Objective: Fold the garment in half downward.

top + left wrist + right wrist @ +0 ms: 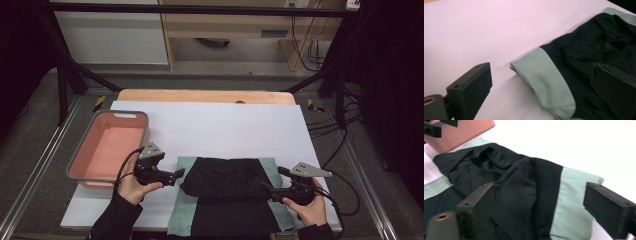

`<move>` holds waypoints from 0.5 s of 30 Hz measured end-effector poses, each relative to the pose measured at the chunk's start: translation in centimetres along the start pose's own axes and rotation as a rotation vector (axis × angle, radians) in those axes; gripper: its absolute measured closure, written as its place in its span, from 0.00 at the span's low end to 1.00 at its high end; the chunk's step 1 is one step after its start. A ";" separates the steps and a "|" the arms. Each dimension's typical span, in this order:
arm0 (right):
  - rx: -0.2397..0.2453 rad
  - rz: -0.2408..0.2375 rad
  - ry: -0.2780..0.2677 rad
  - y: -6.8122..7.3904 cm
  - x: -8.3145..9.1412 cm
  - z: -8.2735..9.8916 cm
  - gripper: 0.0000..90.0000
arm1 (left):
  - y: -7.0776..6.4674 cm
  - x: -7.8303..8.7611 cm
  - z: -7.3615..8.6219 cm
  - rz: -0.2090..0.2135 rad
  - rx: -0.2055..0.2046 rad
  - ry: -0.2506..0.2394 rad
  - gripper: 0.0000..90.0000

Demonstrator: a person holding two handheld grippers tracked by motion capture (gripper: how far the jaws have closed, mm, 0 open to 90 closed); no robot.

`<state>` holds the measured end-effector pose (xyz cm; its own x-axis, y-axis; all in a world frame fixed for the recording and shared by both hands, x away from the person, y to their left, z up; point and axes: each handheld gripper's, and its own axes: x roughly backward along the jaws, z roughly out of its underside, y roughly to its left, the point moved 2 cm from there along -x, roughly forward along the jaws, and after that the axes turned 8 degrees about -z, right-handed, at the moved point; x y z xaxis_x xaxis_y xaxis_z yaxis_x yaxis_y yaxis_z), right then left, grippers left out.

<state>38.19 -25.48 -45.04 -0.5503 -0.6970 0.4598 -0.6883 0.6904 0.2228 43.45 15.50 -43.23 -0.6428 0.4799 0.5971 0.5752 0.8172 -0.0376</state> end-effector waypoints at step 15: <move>0.008 0.024 0.022 -1.0 -0.8 -1.3 0.07 | 2.3 -4.6 -0.1 -0.077 0.090 0.060 0.12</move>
<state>39.96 -25.33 -44.53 -0.5562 -0.6756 0.4840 -0.6786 0.7054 0.2048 47.76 15.10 -45.95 -0.6505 0.3969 0.6476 0.4759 0.8774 -0.0597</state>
